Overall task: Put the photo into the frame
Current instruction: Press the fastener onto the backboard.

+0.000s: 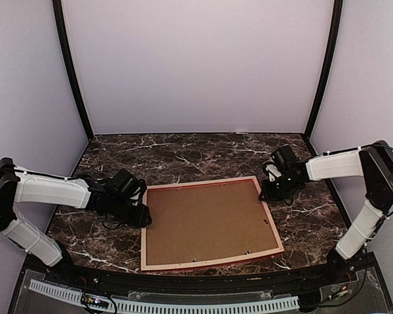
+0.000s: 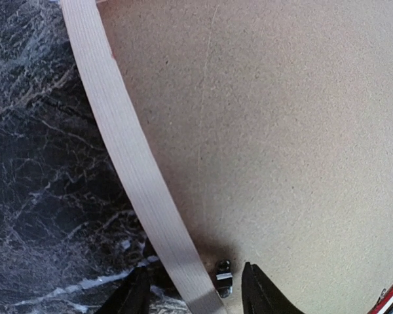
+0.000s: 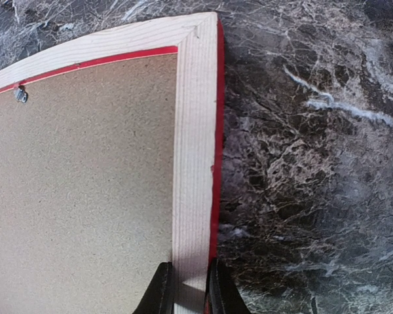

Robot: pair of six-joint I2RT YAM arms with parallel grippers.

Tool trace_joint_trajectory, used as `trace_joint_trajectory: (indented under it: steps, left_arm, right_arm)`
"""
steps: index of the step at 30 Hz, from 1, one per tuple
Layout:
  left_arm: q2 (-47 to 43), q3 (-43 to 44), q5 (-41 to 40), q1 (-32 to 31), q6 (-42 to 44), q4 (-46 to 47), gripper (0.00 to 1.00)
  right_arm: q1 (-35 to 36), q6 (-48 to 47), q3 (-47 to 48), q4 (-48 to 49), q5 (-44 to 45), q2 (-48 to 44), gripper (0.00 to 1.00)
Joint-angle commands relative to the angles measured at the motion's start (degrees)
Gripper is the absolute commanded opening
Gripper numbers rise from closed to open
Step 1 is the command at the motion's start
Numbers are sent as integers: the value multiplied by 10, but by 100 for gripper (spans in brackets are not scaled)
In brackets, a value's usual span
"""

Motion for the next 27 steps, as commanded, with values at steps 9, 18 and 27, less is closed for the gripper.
trace_joint_trajectory:
  steps: [9, 18, 27]
  left_arm:
    - [3, 25, -28, -1, 26, -47, 42]
    - [1, 16, -10, -2, 30, -48, 44]
    - [19, 23, 12, -2, 43, -54, 46]
  right_arm:
    - [-3, -1, -23, 3, -9, 13, 0]
    - [-3, -3, -19, 3, -12, 17, 0]
    - [-3, -4, -14, 1, -14, 21, 0]
